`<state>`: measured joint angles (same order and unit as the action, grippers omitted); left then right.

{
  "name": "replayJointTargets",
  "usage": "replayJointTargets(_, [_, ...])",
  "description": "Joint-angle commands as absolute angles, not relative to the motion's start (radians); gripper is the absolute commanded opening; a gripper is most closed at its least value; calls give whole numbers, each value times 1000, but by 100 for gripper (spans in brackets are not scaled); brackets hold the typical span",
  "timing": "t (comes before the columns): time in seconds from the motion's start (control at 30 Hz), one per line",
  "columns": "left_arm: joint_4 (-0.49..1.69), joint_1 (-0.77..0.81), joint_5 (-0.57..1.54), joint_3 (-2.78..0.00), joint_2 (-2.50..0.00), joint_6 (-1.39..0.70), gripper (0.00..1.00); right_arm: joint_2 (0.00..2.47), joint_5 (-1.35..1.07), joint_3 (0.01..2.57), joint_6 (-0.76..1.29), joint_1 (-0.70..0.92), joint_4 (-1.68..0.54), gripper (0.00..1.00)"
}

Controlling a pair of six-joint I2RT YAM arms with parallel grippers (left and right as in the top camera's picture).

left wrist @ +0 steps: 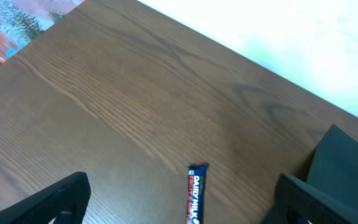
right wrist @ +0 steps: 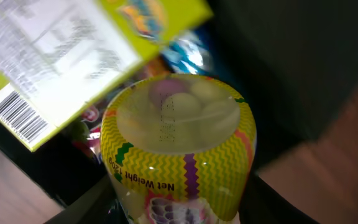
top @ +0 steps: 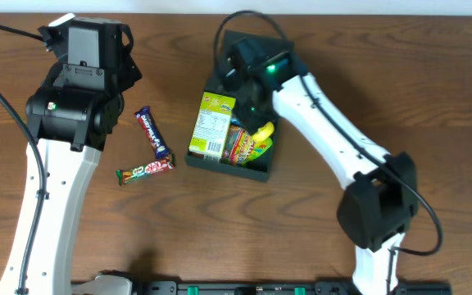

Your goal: Pack container

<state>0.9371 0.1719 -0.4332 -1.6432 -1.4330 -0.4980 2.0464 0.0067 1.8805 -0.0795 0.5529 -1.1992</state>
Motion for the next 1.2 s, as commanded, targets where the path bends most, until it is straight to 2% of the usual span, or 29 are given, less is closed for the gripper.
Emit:
replayJointTargets(0.0, [937, 167, -440, -1638, -1438, -501, 95, 2010, 24, 1901, 246, 508, -1228, 41])
replayJointTargets(0.07, [936, 167, -426, -1638, -1438, -501, 95, 2012, 21, 1893, 415, 498, -1242, 41])
replayJointTargets(0.27, [934, 167, -417, -1638, -1438, -501, 95, 2014, -7, 1849, 573, 512, -1214, 40])
replayJointTargets(0.57, [936, 167, -417, -1638, -1438, -501, 95, 2014, -99, 1836, 591, 525, -1221, 41])
replayJointTargets(0.93, [926, 167, -417, -1638, -1438, -501, 95, 2015, -102, 1802, 637, 537, -1250, 41])
replayJointTargets(1.0, [926, 167, -417, -1638, -1438, -501, 95, 2015, -102, 1778, 669, 538, -1241, 48])
replayJointTargets(1.03, [927, 167, -417, -1638, -1438, -501, 95, 2015, -101, 1770, 669, 538, -1237, 59])
replayJointTargets(1.17, [927, 167, -417, -1638, -1438, -501, 95, 2015, -101, 1765, 669, 537, -1229, 70])
